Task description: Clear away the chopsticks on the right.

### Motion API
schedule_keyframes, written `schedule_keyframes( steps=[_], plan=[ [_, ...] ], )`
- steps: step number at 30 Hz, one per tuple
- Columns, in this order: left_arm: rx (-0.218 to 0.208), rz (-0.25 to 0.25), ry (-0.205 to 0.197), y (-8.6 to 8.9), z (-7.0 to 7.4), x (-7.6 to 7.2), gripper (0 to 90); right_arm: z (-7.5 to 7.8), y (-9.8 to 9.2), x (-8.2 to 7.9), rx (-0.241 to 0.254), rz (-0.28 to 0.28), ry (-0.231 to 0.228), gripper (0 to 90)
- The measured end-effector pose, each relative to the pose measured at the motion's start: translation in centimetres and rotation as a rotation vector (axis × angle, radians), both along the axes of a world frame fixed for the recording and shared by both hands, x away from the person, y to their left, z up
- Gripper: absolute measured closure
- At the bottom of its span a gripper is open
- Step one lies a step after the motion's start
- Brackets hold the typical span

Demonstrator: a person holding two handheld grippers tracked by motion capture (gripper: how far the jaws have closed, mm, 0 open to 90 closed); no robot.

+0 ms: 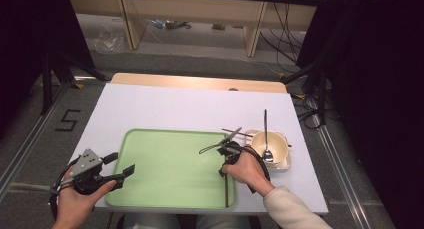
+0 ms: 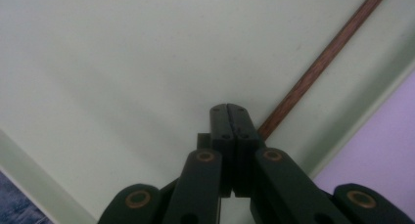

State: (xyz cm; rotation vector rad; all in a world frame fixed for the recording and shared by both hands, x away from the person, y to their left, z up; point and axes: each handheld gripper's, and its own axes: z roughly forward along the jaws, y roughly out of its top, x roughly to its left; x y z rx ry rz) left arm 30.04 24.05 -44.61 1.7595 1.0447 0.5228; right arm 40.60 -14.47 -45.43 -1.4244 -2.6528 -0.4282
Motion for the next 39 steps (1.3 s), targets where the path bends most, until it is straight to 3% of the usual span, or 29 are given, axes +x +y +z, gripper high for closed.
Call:
schedule_keyframes(
  steps=[1,4,6,7,8,12,14,15,19,20,23,25,27,33,35,39],
  plan=[
    [0.000,0.000,0.000,0.0,0.0,0.0,25.9,0.1,-0.1,0.2,-0.004,-0.022,0.009,90.0],
    [-0.006,-0.002,-0.002,0.0,-0.1,0.1,25.9,-0.2,-0.4,0.5,0.005,0.014,-0.034,90.0],
    [-0.009,-0.002,0.000,0.0,-0.1,0.1,25.9,-0.1,-0.4,0.4,0.009,0.002,-0.029,90.0],
    [-0.005,-0.001,-0.002,0.0,-0.1,0.0,25.9,0.1,-0.1,0.2,0.028,-0.041,-0.009,90.0],
    [-0.001,0.001,0.001,0.0,0.0,0.0,25.9,0.3,-0.4,0.6,0.025,-0.013,-0.015,90.0],
    [-0.002,-0.003,0.000,0.0,-0.1,0.0,25.9,0.9,-0.5,0.8,0.029,-0.028,-0.032,89.9],
    [-0.004,-0.003,-0.002,0.0,-0.1,0.1,25.9,0.8,-0.8,1.2,0.019,0.015,-0.070,89.4],
    [-0.005,-0.003,-0.002,0.0,-0.1,0.0,25.9,0.9,-0.7,1.2,0.041,-0.005,-0.051,89.4],
    [-0.006,-0.002,-0.001,0.0,-0.1,0.0,25.9,0.9,-0.7,1.3,0.030,0.001,-0.064,89.3],
    [-0.005,-0.002,-0.001,0.0,-0.1,0.0,25.9,1.0,-0.6,1.2,0.030,-0.020,-0.056,89.3],
    [-0.006,-0.001,-0.001,0.0,-0.1,0.1,25.9,1.0,-0.7,1.5,0.033,-0.004,-0.090,88.8],
    [-0.009,-0.002,-0.001,0.0,-0.1,0.0,25.9,1.1,-0.7,1.5,0.034,-0.015,-0.071,88.5],
    [-0.007,-0.001,-0.002,0.0,-0.1,0.0,25.9,1.2,-0.8,1.7,0.033,-0.005,-0.084,86.5],
    [-0.004,0.001,-0.001,0.0,0.0,0.0,25.9,2.7,-1.9,3.7,0.016,0.018,-0.219,73.3],
    [-0.007,-0.001,-0.003,0.0,-0.1,0.0,25.9,3.5,-2.8,5.1,-0.027,0.001,-0.253,69.7],
    [-0.009,-0.002,-0.002,0.0,-0.1,0.1,25.9,4.0,-3.5,6.6,-0.057,0.015,-0.278,64.1]
  ],
)
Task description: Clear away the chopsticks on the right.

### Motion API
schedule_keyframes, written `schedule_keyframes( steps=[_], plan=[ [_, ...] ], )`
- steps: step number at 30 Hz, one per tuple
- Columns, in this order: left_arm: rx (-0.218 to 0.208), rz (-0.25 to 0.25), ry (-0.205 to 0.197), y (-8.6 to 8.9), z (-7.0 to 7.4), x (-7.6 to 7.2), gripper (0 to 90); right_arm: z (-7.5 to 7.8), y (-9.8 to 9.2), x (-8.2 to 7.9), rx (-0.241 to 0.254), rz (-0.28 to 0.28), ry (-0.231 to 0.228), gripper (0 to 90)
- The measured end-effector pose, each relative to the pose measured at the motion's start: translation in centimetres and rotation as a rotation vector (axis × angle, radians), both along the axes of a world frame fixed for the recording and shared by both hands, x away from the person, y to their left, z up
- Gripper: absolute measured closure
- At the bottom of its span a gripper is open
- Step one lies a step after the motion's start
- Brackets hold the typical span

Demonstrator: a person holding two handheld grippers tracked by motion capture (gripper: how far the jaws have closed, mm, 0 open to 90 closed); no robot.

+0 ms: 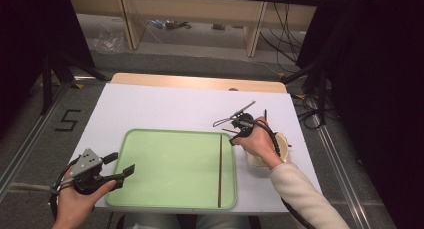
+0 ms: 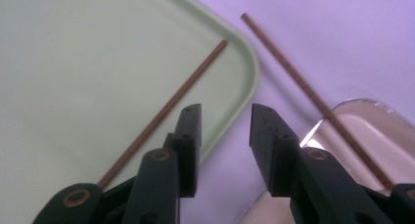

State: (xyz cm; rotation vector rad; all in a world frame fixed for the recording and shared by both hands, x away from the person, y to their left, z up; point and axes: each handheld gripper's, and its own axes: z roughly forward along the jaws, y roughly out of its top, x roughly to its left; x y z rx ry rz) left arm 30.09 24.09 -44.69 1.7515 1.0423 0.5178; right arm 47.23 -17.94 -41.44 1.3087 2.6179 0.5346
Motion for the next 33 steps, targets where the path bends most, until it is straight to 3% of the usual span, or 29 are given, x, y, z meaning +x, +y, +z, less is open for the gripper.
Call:
schedule_keyframes(
  steps=[5,9,16,21,33],
  plan=[
    [-0.010,0.010,0.006,-0.1,0.0,-0.1,25.9,0.4,-0.3,1.1,-0.008,0.002,-0.040,60.6],
    [-0.011,0.007,0.005,-0.1,0.0,0.0,25.9,0.5,-0.3,1.6,-0.015,0.005,-0.045,59.8],
    [-0.011,0.007,0.005,-0.1,0.0,0.0,25.9,0.6,0.1,2.8,-0.077,0.046,-0.082,56.2],
    [-0.011,0.007,0.006,0.0,0.0,-0.1,25.9,0.3,0.6,3.7,-0.146,0.065,-0.078,55.7],
    [0.004,0.001,0.001,0.0,0.0,-0.1,25.9,-1.0,0.8,4.8,-0.217,0.101,-0.024,55.6]
  ],
)
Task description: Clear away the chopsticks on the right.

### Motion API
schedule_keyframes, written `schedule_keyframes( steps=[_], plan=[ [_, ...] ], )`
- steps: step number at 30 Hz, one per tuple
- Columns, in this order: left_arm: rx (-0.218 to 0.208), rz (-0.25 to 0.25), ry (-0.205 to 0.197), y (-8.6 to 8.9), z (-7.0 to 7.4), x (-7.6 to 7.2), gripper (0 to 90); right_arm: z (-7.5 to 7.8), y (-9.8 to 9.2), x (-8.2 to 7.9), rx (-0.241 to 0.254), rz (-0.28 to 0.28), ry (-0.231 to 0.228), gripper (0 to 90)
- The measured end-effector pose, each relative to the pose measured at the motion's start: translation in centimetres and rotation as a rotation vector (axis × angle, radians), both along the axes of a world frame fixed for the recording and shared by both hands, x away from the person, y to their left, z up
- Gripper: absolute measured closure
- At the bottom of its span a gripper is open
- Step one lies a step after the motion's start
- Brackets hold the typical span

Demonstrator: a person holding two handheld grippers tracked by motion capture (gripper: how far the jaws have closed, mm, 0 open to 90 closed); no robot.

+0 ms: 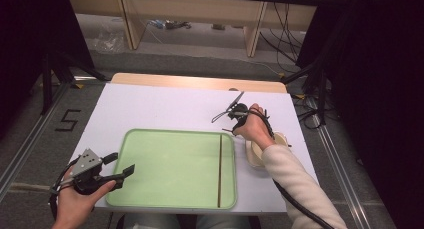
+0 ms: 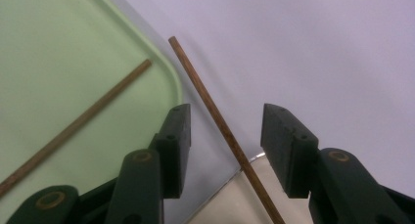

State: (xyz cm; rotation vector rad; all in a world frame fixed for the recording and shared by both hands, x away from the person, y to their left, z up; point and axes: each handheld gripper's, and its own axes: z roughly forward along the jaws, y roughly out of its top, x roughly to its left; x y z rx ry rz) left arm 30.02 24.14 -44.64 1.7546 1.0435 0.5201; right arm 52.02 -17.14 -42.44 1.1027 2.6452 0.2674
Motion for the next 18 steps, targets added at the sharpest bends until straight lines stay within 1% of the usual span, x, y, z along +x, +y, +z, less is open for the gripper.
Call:
schedule_keyframes(
  steps=[1,3,5,9,10,11,12,13,14,15,17,18],
  plan=[
    [-0.008,0.005,0.005,0.0,0.0,0.0,25.9,-0.2,0.0,0.1,-0.009,0.005,-0.001,55.9],
    [-0.005,0.000,0.002,0.0,-0.1,0.0,25.9,-0.3,0.0,0.2,-0.011,0.012,0.002,56.1],
    [-0.002,0.002,0.003,0.0,0.0,0.0,25.9,-0.5,-0.1,0.3,-0.005,0.004,0.010,56.8],
    [-0.007,0.001,0.002,0.0,-0.1,0.0,25.9,-0.7,-0.2,0.4,-0.011,-0.003,0.021,58.1],
    [-0.005,0.001,0.002,0.0,-0.1,0.0,25.9,-0.8,-0.3,0.4,-0.012,0.006,0.021,58.6],
    [-0.014,0.004,0.006,-0.1,-0.1,0.0,25.9,-0.8,-0.3,0.5,-0.015,0.008,0.021,59.2],
    [-0.010,0.002,0.005,0.0,-0.1,0.0,25.9,-1.0,-0.3,0.5,-0.019,0.006,0.024,61.1],
    [-0.010,0.002,0.005,0.0,-0.1,0.0,25.9,-1.0,-0.3,0.5,-0.019,0.006,0.024,61.1],
    [-0.014,0.005,0.006,-0.1,-0.1,0.0,25.9,-1.1,-0.3,0.5,-0.039,0.014,0.029,62.7],
    [-0.014,0.005,0.006,-0.1,-0.1,0.0,25.9,-1.2,-0.3,0.6,-0.042,0.030,0.030,63.6],
    [-0.014,0.004,0.005,-0.1,-0.1,0.0,25.9,-1.4,-0.3,0.6,-0.048,0.032,0.027,64.3],
    [-0.013,0.004,0.005,-0.1,-0.1,0.0,26.0,-1.5,-0.2,0.6,-0.052,0.034,0.033,65.2]
  ],
)
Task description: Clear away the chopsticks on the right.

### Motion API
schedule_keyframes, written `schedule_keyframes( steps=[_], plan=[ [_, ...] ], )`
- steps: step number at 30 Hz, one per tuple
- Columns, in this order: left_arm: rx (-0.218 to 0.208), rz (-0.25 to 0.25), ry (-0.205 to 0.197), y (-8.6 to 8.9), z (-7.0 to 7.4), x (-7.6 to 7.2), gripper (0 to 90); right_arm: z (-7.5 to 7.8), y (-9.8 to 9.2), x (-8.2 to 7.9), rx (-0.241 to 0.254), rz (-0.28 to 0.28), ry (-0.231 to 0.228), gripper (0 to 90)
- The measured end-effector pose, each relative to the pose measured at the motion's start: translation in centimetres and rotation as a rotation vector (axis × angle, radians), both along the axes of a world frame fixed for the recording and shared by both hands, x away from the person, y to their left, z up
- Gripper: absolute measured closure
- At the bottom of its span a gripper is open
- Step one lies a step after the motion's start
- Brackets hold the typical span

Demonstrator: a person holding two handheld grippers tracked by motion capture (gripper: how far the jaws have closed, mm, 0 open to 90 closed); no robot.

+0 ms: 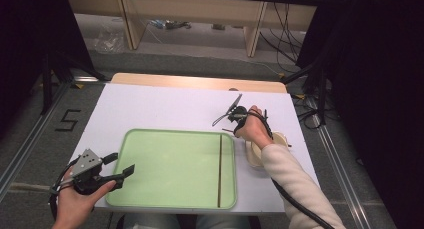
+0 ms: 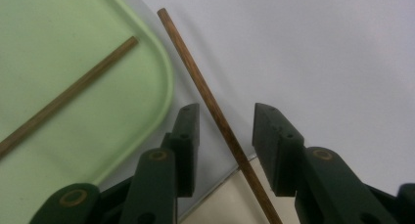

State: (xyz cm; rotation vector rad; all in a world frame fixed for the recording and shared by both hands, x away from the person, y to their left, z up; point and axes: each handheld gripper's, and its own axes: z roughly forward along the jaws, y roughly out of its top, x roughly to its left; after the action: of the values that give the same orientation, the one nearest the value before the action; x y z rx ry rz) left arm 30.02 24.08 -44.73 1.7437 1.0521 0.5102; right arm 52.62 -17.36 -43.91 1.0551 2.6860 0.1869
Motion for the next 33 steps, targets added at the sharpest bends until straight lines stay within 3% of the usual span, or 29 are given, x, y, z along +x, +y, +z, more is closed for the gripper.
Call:
schedule_keyframes(
  steps=[8,14,18,20,25,28,33],
  plan=[
    [-0.001,-0.001,0.001,0.0,0.0,0.0,26.0,-0.4,0.5,-0.1,-0.031,0.050,-0.010,75.2],
    [0.006,0.000,0.001,0.0,0.0,0.0,26.2,-0.5,0.6,-0.1,-0.066,0.092,-0.017,77.8],
    [0.013,-0.005,-0.002,0.1,0.0,0.0,26.2,-0.3,0.7,-0.1,-0.095,0.144,-0.090,81.6],
    [0.013,-0.005,-0.002,0.1,0.0,0.0,26.2,-0.1,0.7,-0.2,-0.105,0.145,-0.105,82.3],
    [0.012,-0.004,-0.002,0.1,0.0,0.0,26.2,1.2,0.5,-0.1,-0.148,0.179,-0.199,85.9],
    [0.011,-0.003,-0.002,0.1,0.0,0.0,26.2,1.8,0.3,0.1,-0.143,0.192,-0.232,86.9],
    [0.013,0.000,-0.004,0.1,0.0,0.0,26.2,2.8,0.2,0.0,-0.097,0.154,-0.293,87.4]
  ],
)
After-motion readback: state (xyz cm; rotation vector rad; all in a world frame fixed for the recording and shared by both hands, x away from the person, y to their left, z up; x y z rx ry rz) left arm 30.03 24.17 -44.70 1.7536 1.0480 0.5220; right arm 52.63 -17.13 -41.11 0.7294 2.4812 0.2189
